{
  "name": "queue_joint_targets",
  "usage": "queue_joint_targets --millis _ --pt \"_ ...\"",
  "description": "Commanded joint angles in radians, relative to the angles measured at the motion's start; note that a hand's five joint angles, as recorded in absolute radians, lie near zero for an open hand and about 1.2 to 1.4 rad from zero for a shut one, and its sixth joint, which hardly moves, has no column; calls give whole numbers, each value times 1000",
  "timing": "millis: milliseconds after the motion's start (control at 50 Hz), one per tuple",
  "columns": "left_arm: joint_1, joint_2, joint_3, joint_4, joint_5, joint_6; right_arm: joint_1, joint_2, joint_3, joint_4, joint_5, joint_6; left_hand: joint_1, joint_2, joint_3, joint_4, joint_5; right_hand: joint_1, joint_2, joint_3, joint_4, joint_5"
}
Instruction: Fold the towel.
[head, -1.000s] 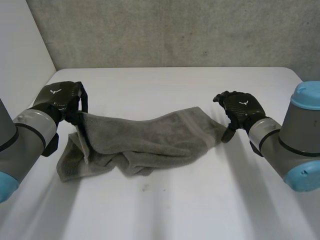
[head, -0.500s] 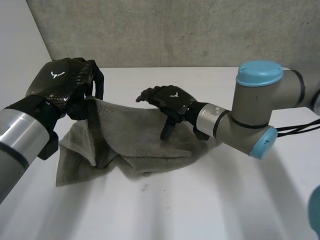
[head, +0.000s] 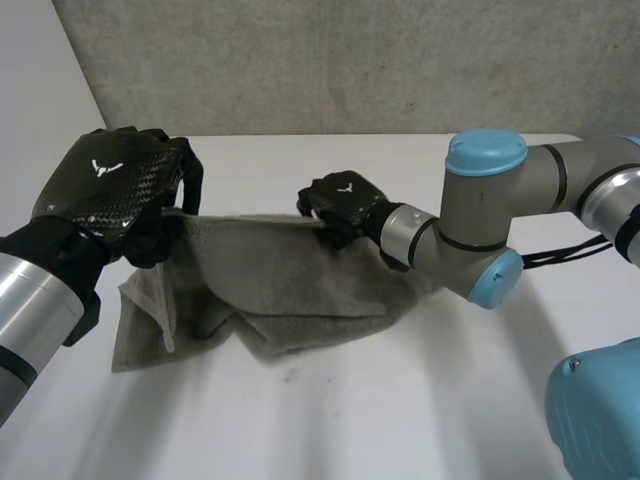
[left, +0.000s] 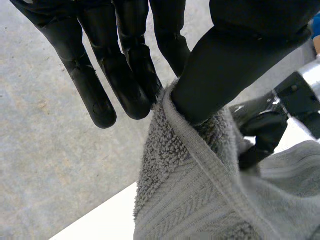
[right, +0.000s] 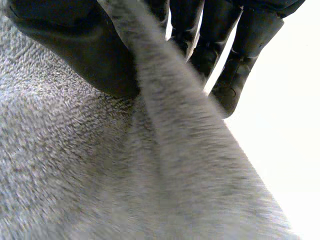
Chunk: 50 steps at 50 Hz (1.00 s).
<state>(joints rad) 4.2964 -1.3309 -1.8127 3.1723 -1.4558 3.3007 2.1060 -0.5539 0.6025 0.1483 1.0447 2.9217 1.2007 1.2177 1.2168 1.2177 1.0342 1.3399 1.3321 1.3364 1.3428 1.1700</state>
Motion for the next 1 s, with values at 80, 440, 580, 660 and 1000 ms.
queue_joint_targets --millis 80,440,580,660,1000 --pt "103 -67 -10 28 0 -1 -60 -183 101 10 239 -233 196 179 180 179 188 56 64 60 54 52" --pt "129 -281 13 74 3 -4 -54 -666 493 262 290 -286 196 179 180 179 188 56 64 60 54 52" --pt "101 -432 15 69 3 -3 -37 -595 565 413 333 -381 196 179 180 179 188 56 64 60 54 52" --pt "85 -542 39 69 2 -1 -35 -511 594 428 379 -441 196 179 180 179 188 56 64 60 54 52" --pt "46 -676 553 220 -5 -30 -37 -258 58 -49 402 -467 196 179 180 179 188 56 64 60 54 52"
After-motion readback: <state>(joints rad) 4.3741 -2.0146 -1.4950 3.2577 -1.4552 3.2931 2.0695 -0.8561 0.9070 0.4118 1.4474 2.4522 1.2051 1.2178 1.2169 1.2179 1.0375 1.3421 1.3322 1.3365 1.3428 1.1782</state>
